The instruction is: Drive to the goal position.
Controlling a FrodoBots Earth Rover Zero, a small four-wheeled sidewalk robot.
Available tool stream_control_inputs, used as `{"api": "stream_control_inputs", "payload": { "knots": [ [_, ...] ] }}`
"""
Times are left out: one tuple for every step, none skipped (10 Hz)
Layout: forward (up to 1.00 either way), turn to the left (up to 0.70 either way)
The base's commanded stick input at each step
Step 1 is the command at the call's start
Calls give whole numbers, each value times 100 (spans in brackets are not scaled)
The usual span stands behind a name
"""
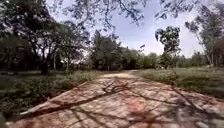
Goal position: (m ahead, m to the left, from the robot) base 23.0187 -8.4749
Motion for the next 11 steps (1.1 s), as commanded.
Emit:
{"api": "stream_control_inputs", "payload": {
  "knots": [
    [70,0],
    [70,0],
    [70,0],
    [70,0],
    [70,0],
    [70,0],
    [70,0],
    [70,0],
    [70,0],
    [70,0],
    [70,0]
  ]
}}
